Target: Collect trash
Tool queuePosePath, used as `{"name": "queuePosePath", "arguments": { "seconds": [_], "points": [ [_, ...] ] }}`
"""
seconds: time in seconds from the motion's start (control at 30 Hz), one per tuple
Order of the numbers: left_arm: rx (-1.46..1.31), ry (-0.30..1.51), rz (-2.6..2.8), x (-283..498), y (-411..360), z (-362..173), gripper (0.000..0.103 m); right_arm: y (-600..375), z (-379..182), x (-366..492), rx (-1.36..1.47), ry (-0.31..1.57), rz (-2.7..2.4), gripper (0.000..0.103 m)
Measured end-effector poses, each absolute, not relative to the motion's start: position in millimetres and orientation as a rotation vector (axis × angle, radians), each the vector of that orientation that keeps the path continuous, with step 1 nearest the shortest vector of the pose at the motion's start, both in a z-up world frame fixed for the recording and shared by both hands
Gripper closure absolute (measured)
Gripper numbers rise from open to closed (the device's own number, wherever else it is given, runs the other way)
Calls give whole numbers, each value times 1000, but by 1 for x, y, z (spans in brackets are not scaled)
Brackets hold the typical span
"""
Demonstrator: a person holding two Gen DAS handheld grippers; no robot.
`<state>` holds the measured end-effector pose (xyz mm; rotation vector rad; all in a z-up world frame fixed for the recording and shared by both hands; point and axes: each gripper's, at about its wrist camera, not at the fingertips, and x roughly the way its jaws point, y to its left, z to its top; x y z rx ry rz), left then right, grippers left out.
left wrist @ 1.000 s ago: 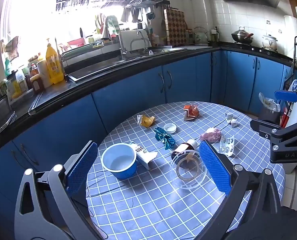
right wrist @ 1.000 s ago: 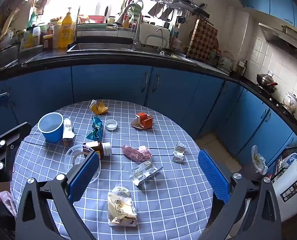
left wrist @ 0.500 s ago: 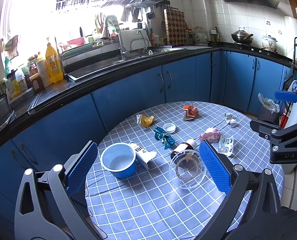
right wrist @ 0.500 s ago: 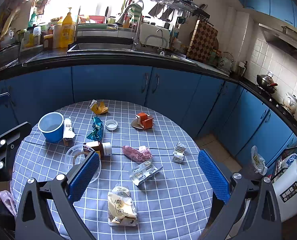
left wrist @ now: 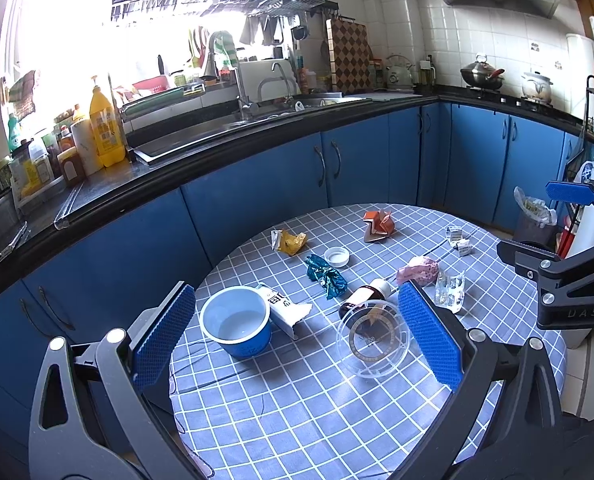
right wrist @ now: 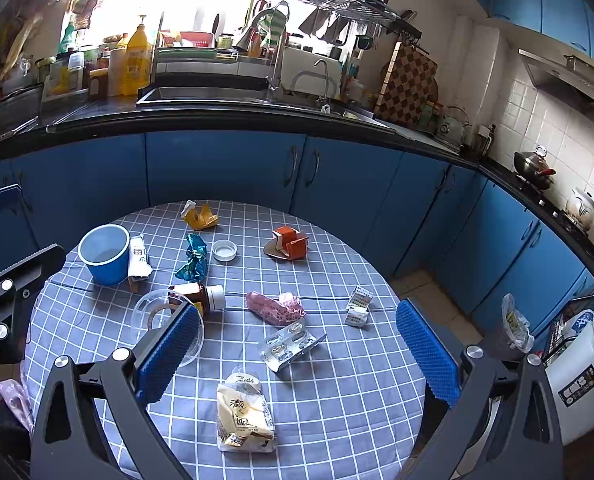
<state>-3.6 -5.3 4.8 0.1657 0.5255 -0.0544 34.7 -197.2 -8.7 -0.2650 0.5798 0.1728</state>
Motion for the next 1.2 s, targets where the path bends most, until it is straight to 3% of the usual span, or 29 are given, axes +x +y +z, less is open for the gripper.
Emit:
{"name": "queuePosePath", "arguments": {
  "seconds": [1.2],
  "points": [
    [159,526,-55,-3,-3,4,3,-195,-10,32,-272,578,170,6]
  ]
}}
